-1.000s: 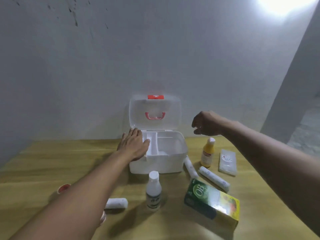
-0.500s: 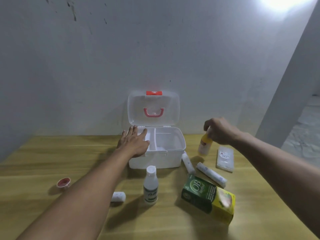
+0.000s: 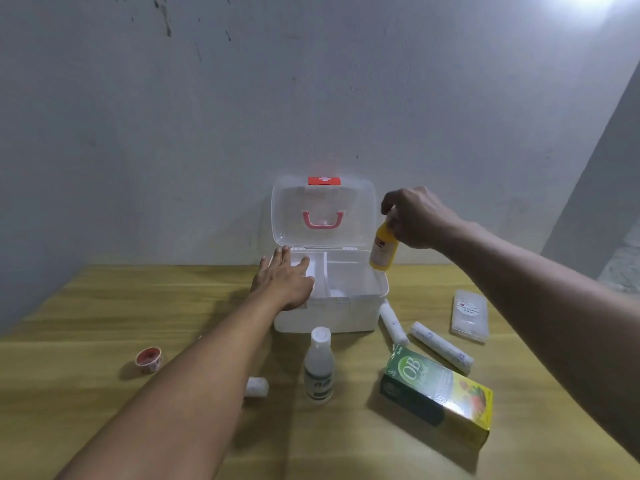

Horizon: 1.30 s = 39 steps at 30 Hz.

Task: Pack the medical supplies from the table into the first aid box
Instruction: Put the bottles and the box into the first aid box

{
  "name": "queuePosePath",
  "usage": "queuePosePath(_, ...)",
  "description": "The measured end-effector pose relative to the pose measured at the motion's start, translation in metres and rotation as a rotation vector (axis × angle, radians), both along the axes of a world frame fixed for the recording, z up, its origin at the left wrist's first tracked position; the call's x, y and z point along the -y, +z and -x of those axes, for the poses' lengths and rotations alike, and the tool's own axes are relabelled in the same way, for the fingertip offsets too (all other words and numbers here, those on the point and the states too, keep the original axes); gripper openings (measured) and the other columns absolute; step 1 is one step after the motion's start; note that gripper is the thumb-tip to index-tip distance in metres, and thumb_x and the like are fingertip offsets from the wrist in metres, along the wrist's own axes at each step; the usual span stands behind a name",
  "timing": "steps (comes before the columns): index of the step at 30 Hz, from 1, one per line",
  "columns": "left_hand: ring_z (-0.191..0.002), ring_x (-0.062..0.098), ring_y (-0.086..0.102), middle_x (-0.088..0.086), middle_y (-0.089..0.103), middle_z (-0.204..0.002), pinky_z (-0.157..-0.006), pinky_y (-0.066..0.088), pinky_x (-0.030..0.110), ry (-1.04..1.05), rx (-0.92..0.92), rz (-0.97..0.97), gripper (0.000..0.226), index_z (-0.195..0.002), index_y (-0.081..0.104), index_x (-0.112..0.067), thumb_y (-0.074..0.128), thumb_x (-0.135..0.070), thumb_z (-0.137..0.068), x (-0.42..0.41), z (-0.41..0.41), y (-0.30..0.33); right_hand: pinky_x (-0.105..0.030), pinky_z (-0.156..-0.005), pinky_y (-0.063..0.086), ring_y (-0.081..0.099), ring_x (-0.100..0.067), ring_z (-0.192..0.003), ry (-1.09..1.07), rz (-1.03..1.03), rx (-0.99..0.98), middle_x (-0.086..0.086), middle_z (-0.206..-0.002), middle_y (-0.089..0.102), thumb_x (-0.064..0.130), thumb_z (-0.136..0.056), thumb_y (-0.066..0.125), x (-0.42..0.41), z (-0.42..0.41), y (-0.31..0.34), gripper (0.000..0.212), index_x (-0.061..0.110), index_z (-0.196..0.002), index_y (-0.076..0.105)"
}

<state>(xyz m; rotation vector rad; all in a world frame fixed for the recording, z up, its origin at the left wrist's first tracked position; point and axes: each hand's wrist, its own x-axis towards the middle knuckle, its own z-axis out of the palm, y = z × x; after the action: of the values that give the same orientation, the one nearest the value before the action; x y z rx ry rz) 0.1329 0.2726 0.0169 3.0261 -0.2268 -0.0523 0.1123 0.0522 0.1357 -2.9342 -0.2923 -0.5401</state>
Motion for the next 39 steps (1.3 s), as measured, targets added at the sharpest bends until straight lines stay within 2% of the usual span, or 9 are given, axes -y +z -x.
queuePosePath(6, -0.151, 0.024, -0.01, 0.012, -0.011, -0.162, -0.122, -0.004, 0.045, 0.002, 0.002, -0.005, 0.059, -0.154, 0.006, -0.03, 0.02, -0.042, -0.098, -0.001, -0.003, -0.002, -0.037, -0.07, 0.053, 0.063, -0.035, -0.086, -0.153, 0.078, -0.145, -0.019, -0.1, 0.068, 0.002, -0.085, 0.056, 0.034, -0.005, -0.023, 0.021, 0.003, -0.102, 0.069)
queuePosePath(11, -0.151, 0.024, -0.01, 0.011, -0.011, -0.162, -0.122, -0.003, 0.045, 0.002, 0.008, -0.003, 0.058, -0.154, 0.006, -0.03, 0.019, -0.045, -0.099, -0.001, -0.004, -0.003, -0.031, -0.067, 0.051, 0.063, -0.029, -0.084, -0.179, 0.074, -0.276, -0.015, -0.103, 0.069, 0.002, -0.084, 0.063, 0.049, 0.0, -0.068, 0.023, 0.005, -0.107, 0.068)
queuePosePath(17, -0.151, 0.024, -0.009, 0.011, -0.011, -0.162, -0.122, -0.003, 0.045, 0.008, 0.009, -0.007, 0.058, -0.154, 0.007, -0.03, 0.02, -0.044, -0.099, -0.001, -0.003, -0.003, -0.038, -0.079, 0.056, 0.063, -0.029, -0.093, -0.183, 0.073, -0.268, -0.012, -0.112, 0.067, 0.019, -0.082, 0.073, 0.057, 0.006, -0.067, 0.042, 0.009, -0.12, 0.06)
queuePosePath(21, -0.151, 0.024, -0.009, 0.011, -0.011, -0.162, -0.121, -0.003, 0.046, 0.006, 0.011, -0.009, 0.058, -0.154, 0.007, -0.03, 0.02, -0.043, -0.099, 0.0, -0.002, -0.003, -0.028, -0.057, 0.05, 0.06, -0.022, -0.076, -0.201, 0.218, -0.194, -0.006, -0.092, 0.067, 0.037, -0.074, 0.08, 0.042, 0.036, -0.052, 0.042, 0.012, -0.104, 0.063)
queuePosePath(24, -0.151, 0.025, -0.009, 0.011, -0.01, -0.163, -0.121, -0.002, 0.046, 0.006, 0.01, -0.008, 0.058, -0.154, 0.008, -0.03, 0.02, -0.043, -0.099, 0.0, -0.002, -0.002, -0.028, -0.052, 0.051, 0.063, -0.018, -0.068, -0.05, 0.199, -0.526, -0.001, -0.079, 0.069, 0.041, -0.066, 0.084, 0.026, 0.069, -0.054, 0.036, 0.015, -0.085, 0.069)
queuePosePath(26, -0.151, 0.025, -0.008, 0.011, -0.01, -0.163, -0.122, -0.002, 0.046, 0.007, 0.011, -0.008, 0.058, -0.154, 0.008, -0.03, 0.02, -0.043, -0.099, 0.0, -0.002, -0.003, -0.032, -0.057, 0.058, 0.066, -0.021, -0.067, -0.017, 0.242, -0.816, 0.0, -0.075, 0.068, 0.047, -0.059, 0.086, 0.02, 0.088, -0.063, 0.046, 0.014, -0.085, 0.068)
queuePosePath(28, -0.151, 0.025, -0.008, 0.011, -0.01, -0.163, -0.122, -0.002, 0.047, 0.006, 0.013, -0.011, 0.058, -0.154, 0.008, -0.03, 0.02, -0.044, -0.099, 0.0, -0.002, -0.003, -0.032, -0.054, 0.057, 0.065, -0.022, -0.064, -0.012, 0.333, -0.929, 0.0, -0.072, 0.065, 0.052, -0.053, 0.087, 0.017, 0.101, -0.076, 0.053, 0.015, -0.083, 0.063)
queuePosePath(35, -0.15, 0.029, -0.011, 0.014, -0.009, -0.162, -0.121, -0.007, 0.05, 0.0, 0.047, -0.065, 0.058, -0.154, 0.007, -0.028, 0.018, -0.044, -0.1, 0.001, -0.001, -0.004, -0.02, -0.04, 0.04, 0.053, -0.011, -0.059, -0.026, 0.274, -0.73, 0.004, -0.084, 0.061, 0.034, -0.064, 0.084, 0.01, 0.107, -0.041, 0.044, 0.017, -0.096, 0.059)
queuePosePath(39, -0.15, 0.028, -0.011, 0.013, -0.011, -0.162, -0.121, -0.005, 0.048, -0.002, 0.024, -0.028, 0.057, -0.154, 0.007, -0.028, 0.018, -0.043, -0.1, 0.001, 0.0, -0.003, -0.021, -0.05, 0.037, 0.056, -0.016, -0.078, 0.04, 0.072, -0.459, 0.0, -0.104, 0.06, 0.026, -0.072, 0.08, -0.001, 0.077, 0.002, 0.043, 0.019, -0.106, 0.055)
